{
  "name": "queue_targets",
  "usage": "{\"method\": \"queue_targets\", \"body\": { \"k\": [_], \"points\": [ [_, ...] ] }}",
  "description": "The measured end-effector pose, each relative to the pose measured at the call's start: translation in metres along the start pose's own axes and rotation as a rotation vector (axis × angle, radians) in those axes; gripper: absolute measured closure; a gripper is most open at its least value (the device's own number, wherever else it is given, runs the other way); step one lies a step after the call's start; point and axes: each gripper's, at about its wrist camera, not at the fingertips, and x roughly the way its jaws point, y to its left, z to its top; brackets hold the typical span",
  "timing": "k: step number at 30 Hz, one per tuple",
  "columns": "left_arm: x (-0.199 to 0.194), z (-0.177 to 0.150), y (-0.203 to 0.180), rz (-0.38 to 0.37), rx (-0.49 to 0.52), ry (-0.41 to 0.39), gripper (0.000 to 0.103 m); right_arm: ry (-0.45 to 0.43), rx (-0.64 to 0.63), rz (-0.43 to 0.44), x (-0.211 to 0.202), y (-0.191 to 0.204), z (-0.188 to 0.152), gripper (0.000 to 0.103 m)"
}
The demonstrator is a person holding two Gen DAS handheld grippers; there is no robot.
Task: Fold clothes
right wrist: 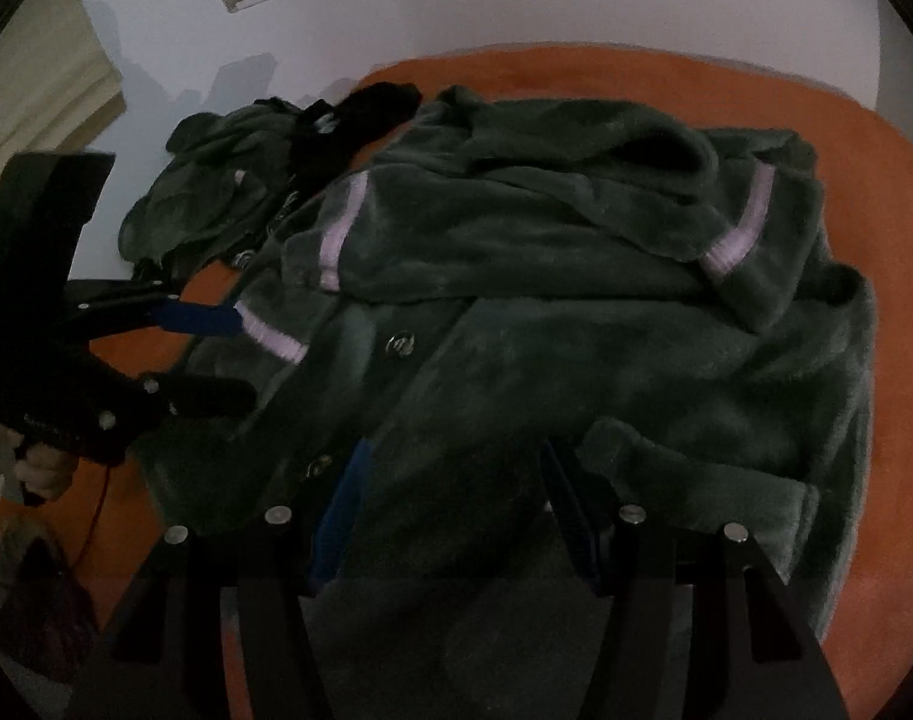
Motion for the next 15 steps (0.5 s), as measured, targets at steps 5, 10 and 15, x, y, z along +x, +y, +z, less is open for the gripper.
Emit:
{"method": "queue_targets", "body": {
  "k": [5, 10, 15],
  "points": [
    [-0.01, -0.011, -0.037, 0.029, 0.09, -0.035, 0.029, -0.012, -0.053, -0.05, -0.018, 0.016, -0.01, 0.045],
    [-0.01, -0.03, -0.056, 0.093, 0.172, -0.023, 0.029, -0.007, -0.111, -0.132, -0.043, 0.027, -0.028, 0.045],
    [-0.034, -0.077, -0.076, 0.184, 0.257, -0.036, 0.029, -0.04, -0.198, -0.197, -0.072, 0.044, -0.055, 0.037]
  ]
}}
